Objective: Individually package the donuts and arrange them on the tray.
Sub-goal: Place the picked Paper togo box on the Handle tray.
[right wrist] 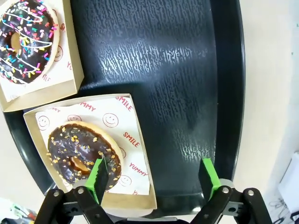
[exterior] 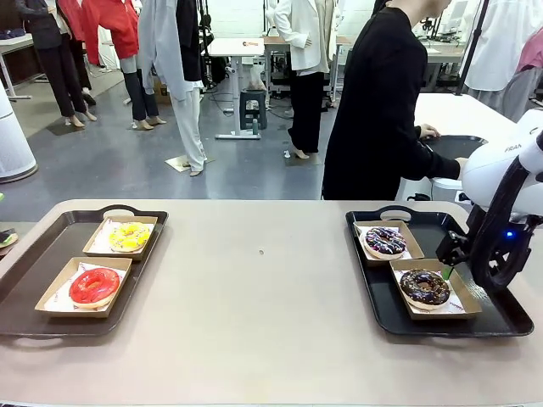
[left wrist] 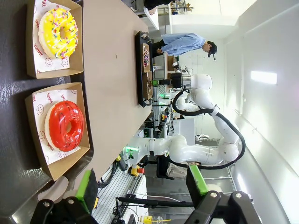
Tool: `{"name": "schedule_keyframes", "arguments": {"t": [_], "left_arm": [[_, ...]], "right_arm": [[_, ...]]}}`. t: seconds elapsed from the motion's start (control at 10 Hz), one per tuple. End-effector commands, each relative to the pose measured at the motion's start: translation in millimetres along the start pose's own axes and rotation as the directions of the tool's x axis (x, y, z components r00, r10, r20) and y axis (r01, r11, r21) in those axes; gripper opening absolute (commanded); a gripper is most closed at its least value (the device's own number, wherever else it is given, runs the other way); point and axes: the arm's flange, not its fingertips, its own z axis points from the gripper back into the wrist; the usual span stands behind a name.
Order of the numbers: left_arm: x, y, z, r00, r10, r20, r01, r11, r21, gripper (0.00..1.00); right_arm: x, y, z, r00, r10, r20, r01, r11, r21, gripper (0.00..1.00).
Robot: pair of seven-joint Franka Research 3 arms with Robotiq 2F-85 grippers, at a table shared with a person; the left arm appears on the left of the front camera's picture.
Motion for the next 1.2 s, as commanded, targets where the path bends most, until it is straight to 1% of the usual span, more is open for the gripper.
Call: {"name": "schedule_keyframes", "arguments": {"t": [0.0, 0.1, 1.1], "left_arm": [[-2, -1, 2, 1.0, -0.013, 0.001, 0.013, 1.0, -0.007, 1.0], [-2, -1, 2, 1.0, -0.013, 0.001, 0.013, 1.0, -0.007, 1.0], [-2, -1, 2, 1.0, -0.013, 0.001, 0.013, 1.0, -0.007, 1.0]], "right_arm": [[-5, -1, 12, 0.999, -0.043, -0.004, 0.043, 0.999, -0.013, 1.0], [0, 0, 0, 1.0, 0.0, 0.0, 0.0, 1.0, 0.0, 1.0], [0, 0, 0, 1.0, 0.0, 0.0, 0.0, 1.0, 0.0, 1.0]]}}
